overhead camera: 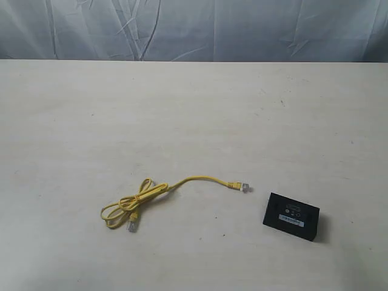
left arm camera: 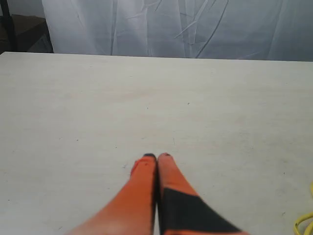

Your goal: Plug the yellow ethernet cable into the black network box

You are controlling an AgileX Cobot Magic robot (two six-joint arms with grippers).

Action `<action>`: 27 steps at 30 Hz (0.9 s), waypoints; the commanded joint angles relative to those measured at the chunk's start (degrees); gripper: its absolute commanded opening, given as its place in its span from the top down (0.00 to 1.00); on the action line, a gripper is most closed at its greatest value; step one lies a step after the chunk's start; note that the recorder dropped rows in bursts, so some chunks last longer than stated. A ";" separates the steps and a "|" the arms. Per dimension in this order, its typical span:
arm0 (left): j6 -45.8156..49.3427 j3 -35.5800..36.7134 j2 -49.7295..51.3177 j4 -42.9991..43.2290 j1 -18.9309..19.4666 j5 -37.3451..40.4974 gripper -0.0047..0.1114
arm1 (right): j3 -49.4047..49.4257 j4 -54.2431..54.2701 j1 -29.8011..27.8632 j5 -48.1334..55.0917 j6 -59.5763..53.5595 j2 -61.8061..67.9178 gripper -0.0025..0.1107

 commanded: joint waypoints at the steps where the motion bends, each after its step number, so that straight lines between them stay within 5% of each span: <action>1: -0.20 0.27 -0.25 -0.09 0.22 -0.77 0.96 | 0.09 0.02 0.13 -0.58 0.00 -0.30 0.99; 8: -0.02 0.27 -0.25 2.53 0.22 -1.31 0.96 | 0.09 0.02 0.13 -0.58 0.00 -0.30 0.99; 17: -0.02 0.27 -0.25 2.53 0.22 -14.22 0.96 | 0.09 0.02 0.13 -0.58 0.00 -0.30 0.99; 27: -0.02 0.27 -0.25 2.53 0.22 -18.42 0.96 | 0.09 0.02 0.13 -0.58 0.00 -0.30 0.99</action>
